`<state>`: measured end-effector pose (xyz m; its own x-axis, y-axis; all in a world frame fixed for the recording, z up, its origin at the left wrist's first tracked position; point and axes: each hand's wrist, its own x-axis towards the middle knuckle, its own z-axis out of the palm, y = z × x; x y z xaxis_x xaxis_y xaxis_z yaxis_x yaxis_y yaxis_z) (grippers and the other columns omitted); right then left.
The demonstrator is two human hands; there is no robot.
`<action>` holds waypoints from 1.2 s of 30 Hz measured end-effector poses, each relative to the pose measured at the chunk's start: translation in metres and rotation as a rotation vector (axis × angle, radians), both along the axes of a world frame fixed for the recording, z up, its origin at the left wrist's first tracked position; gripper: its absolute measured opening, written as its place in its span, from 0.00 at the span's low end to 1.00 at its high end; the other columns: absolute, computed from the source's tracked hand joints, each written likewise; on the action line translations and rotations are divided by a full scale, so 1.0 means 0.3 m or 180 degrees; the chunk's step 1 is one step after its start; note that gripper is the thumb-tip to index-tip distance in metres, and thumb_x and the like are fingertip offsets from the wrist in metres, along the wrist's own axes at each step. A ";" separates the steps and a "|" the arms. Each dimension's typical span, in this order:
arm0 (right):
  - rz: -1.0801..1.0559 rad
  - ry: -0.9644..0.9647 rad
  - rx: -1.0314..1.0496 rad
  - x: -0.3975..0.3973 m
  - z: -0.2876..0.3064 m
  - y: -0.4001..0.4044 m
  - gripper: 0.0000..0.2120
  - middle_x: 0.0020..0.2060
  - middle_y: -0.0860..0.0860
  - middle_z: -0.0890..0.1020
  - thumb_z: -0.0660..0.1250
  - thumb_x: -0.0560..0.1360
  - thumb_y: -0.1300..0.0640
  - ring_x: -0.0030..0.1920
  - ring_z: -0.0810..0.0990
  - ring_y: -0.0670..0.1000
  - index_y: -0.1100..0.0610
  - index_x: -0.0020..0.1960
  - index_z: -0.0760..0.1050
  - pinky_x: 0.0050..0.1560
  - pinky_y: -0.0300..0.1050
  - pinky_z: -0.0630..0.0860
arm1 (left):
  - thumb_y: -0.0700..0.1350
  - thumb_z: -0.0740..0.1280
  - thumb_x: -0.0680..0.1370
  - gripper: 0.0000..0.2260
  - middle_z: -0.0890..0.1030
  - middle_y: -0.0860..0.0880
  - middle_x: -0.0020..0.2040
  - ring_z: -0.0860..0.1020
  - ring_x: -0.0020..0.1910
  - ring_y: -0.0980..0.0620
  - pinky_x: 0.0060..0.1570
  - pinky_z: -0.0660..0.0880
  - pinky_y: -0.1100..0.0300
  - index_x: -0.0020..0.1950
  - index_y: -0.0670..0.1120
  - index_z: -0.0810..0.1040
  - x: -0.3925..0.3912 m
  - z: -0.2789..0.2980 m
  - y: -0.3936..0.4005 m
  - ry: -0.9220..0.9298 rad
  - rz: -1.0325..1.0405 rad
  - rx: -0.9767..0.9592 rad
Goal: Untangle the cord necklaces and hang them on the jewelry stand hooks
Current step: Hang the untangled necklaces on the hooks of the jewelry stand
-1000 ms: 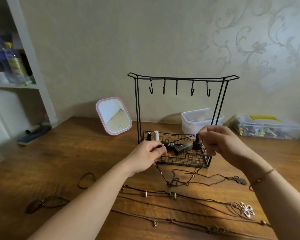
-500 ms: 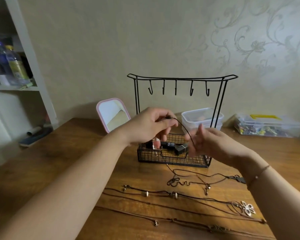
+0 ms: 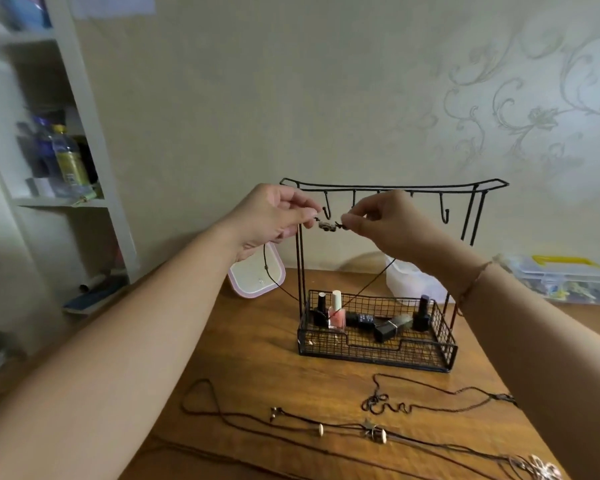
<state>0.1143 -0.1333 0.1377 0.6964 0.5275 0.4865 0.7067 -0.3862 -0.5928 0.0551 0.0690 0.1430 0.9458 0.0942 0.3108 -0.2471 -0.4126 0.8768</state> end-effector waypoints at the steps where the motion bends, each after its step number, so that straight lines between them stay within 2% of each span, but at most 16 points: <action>1: -0.0078 -0.0194 -0.0170 -0.007 0.003 0.017 0.10 0.27 0.42 0.72 0.67 0.79 0.50 0.26 0.67 0.41 0.56 0.47 0.82 0.28 0.32 0.60 | 0.39 0.71 0.77 0.03 0.82 0.55 0.34 0.73 0.25 0.61 0.27 0.67 0.69 0.50 0.45 0.83 0.004 0.002 0.006 -0.0141 0.0164 0.0315; 4: -0.0267 -0.0612 -0.0378 -0.026 0.008 0.047 0.08 0.34 0.44 0.76 0.67 0.78 0.48 0.33 0.71 0.42 0.51 0.46 0.81 0.31 0.37 0.63 | 0.48 0.74 0.75 0.02 0.83 0.57 0.39 0.79 0.37 0.65 0.39 0.72 0.69 0.46 0.53 0.85 0.018 0.004 0.030 -0.0429 0.0314 0.1356; 6: -0.0416 -0.0756 -0.0388 -0.027 0.007 0.064 0.09 0.37 0.47 0.80 0.68 0.78 0.48 0.37 0.76 0.45 0.53 0.48 0.82 0.34 0.39 0.70 | 0.54 0.74 0.73 0.03 0.83 0.56 0.37 0.77 0.36 0.66 0.38 0.70 0.69 0.43 0.56 0.85 0.019 0.007 0.041 -0.0392 0.0254 0.1585; 11: -0.0840 -0.1012 -0.0044 0.017 0.005 0.072 0.08 0.32 0.49 0.77 0.69 0.78 0.51 0.32 0.75 0.50 0.55 0.49 0.83 0.32 0.41 0.69 | 0.48 0.74 0.74 0.04 0.83 0.62 0.36 0.79 0.38 0.67 0.41 0.72 0.66 0.43 0.57 0.83 0.041 0.011 0.057 -0.0536 0.0283 0.1377; 14: -0.1077 -0.1153 0.0220 0.043 0.004 0.076 0.09 0.37 0.53 0.82 0.68 0.78 0.50 0.37 0.79 0.55 0.55 0.50 0.83 0.37 0.47 0.75 | 0.44 0.74 0.75 0.05 0.84 0.56 0.41 0.80 0.38 0.66 0.44 0.76 0.69 0.50 0.49 0.84 0.060 0.011 0.040 -0.0817 0.0430 0.0796; 16: -0.1197 -0.1194 0.0193 0.050 0.006 0.087 0.10 0.40 0.54 0.83 0.67 0.79 0.48 0.39 0.79 0.57 0.53 0.50 0.83 0.38 0.48 0.77 | 0.41 0.73 0.75 0.07 0.83 0.58 0.37 0.80 0.36 0.67 0.42 0.74 0.72 0.52 0.43 0.84 0.067 0.010 0.024 -0.0730 0.0326 0.0407; 18: -0.1366 -0.1370 -0.0027 0.053 0.006 0.099 0.11 0.41 0.53 0.84 0.65 0.79 0.46 0.40 0.80 0.59 0.51 0.52 0.82 0.38 0.48 0.77 | 0.42 0.73 0.76 0.06 0.84 0.55 0.38 0.81 0.39 0.63 0.45 0.74 0.67 0.52 0.43 0.85 0.083 0.001 0.023 -0.0708 0.0448 0.0303; 20: -0.1495 -0.1516 -0.0192 0.052 0.006 0.107 0.12 0.42 0.53 0.84 0.64 0.80 0.45 0.41 0.80 0.60 0.50 0.54 0.82 0.37 0.47 0.75 | 0.45 0.74 0.76 0.05 0.86 0.47 0.44 0.82 0.48 0.51 0.52 0.76 0.55 0.48 0.46 0.86 0.099 -0.014 0.029 -0.0665 0.0629 0.0413; 23: -0.1508 -0.1515 -0.0137 0.049 0.006 0.105 0.12 0.42 0.53 0.84 0.64 0.80 0.45 0.42 0.80 0.60 0.50 0.53 0.82 0.37 0.47 0.74 | 0.48 0.74 0.76 0.03 0.86 0.50 0.44 0.82 0.50 0.51 0.57 0.75 0.55 0.44 0.50 0.85 0.100 -0.036 0.026 -0.0571 0.0673 0.0410; 25: -0.1380 -0.1452 0.0026 0.045 0.006 0.099 0.12 0.40 0.52 0.85 0.64 0.79 0.44 0.42 0.80 0.58 0.49 0.52 0.82 0.38 0.48 0.76 | 0.47 0.73 0.76 0.03 0.85 0.55 0.40 0.82 0.45 0.57 0.52 0.76 0.60 0.44 0.50 0.85 0.089 -0.037 0.024 -0.0659 0.0608 0.0272; 26: -0.1292 -0.1401 0.0138 0.041 0.010 0.098 0.11 0.39 0.52 0.84 0.65 0.79 0.44 0.41 0.80 0.57 0.49 0.51 0.82 0.39 0.49 0.77 | 0.47 0.72 0.77 0.04 0.83 0.56 0.36 0.80 0.38 0.59 0.45 0.75 0.64 0.44 0.49 0.84 0.079 -0.032 0.020 -0.0705 0.0578 0.0165; 27: -0.1206 -0.1341 0.0262 0.039 0.014 0.100 0.11 0.37 0.51 0.83 0.65 0.79 0.44 0.40 0.80 0.57 0.49 0.50 0.82 0.38 0.49 0.77 | 0.46 0.71 0.78 0.04 0.79 0.56 0.32 0.75 0.30 0.59 0.36 0.71 0.65 0.44 0.48 0.84 0.070 -0.027 0.017 -0.0749 0.0558 0.0022; 29: -0.0986 -0.1184 0.0580 0.032 0.031 0.107 0.09 0.33 0.50 0.81 0.66 0.78 0.45 0.38 0.80 0.56 0.48 0.47 0.81 0.38 0.49 0.77 | 0.45 0.70 0.79 0.06 0.72 0.52 0.29 0.66 0.25 0.55 0.27 0.64 0.63 0.43 0.46 0.83 0.047 -0.017 0.018 -0.0740 0.0471 -0.0281; 31: -0.0606 -0.1032 0.0900 0.011 0.054 0.115 0.06 0.29 0.46 0.78 0.68 0.78 0.49 0.32 0.78 0.49 0.48 0.44 0.80 0.34 0.45 0.73 | 0.48 0.70 0.78 0.06 0.73 0.50 0.31 0.69 0.27 0.52 0.27 0.67 0.61 0.46 0.46 0.81 0.012 -0.008 0.017 -0.0553 0.0105 -0.0442; 33: -0.0196 -0.0941 0.0785 -0.018 0.075 0.122 0.05 0.24 0.41 0.75 0.69 0.78 0.53 0.26 0.74 0.42 0.50 0.43 0.80 0.31 0.38 0.68 | 0.53 0.70 0.76 0.13 0.80 0.48 0.39 0.77 0.32 0.50 0.33 0.74 0.57 0.56 0.48 0.78 -0.021 -0.008 0.008 -0.0287 -0.0214 -0.0193; 36: 0.0043 -0.0969 0.0360 -0.060 0.084 0.136 0.06 0.24 0.41 0.75 0.69 0.77 0.55 0.26 0.73 0.39 0.50 0.41 0.79 0.29 0.30 0.63 | 0.47 0.68 0.79 0.11 0.81 0.49 0.38 0.76 0.31 0.51 0.30 0.71 0.59 0.59 0.45 0.78 -0.066 0.002 -0.019 -0.0317 -0.0569 0.0216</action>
<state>0.0963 -0.0925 0.1630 0.5030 0.4665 0.7276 0.8629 -0.3192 -0.3919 0.0353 0.0633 0.1436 0.9098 -0.0968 0.4036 -0.4058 -0.4116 0.8160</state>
